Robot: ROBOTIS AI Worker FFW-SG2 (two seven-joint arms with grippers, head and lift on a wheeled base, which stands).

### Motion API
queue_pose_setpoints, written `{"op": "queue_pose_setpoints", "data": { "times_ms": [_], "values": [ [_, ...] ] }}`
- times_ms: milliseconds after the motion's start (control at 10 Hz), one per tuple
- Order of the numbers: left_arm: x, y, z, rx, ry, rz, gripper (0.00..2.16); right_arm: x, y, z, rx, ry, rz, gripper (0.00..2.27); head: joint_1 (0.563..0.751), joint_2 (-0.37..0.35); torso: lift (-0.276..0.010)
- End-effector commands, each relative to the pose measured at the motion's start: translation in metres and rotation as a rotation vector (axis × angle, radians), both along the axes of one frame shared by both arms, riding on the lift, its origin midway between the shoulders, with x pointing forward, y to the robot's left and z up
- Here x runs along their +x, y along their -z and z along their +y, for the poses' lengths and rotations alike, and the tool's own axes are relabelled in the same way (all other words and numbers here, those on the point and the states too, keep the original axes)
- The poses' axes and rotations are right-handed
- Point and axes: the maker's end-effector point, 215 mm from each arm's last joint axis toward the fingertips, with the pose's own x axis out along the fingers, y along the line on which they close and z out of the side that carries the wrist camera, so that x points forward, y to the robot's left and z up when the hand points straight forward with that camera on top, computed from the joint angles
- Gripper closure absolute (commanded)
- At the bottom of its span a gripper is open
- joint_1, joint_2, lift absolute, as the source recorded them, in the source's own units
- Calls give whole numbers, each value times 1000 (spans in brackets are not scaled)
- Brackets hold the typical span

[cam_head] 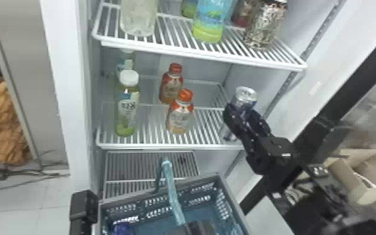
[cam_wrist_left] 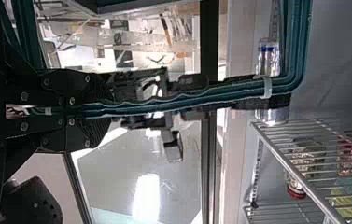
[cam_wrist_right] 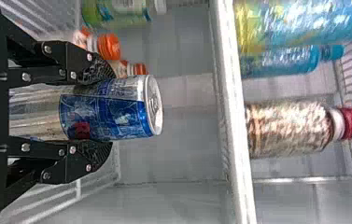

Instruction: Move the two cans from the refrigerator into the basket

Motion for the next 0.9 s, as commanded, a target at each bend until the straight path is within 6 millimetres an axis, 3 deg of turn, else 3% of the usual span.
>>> {"op": "queue_pose_setpoints", "data": {
  "times_ms": [0,200,400,800],
  "values": [
    [1,1,1,2,-3,1,1208,-23,-2,21,10,-56,54,888,695,-350,-266],
    [0,2,1,2,-3,4,1208,-53,-2,54,6,-155,118,888,695,-350,-266],
    [-1,4,3,6,-5,8,1208,-73,8,69,-6,-203,193,888,695,-350,-266],
    [-1,6,4,10,-8,11,1208,-117,43,56,-84,-204,401,888,695,-350,-266]
  ]
}}
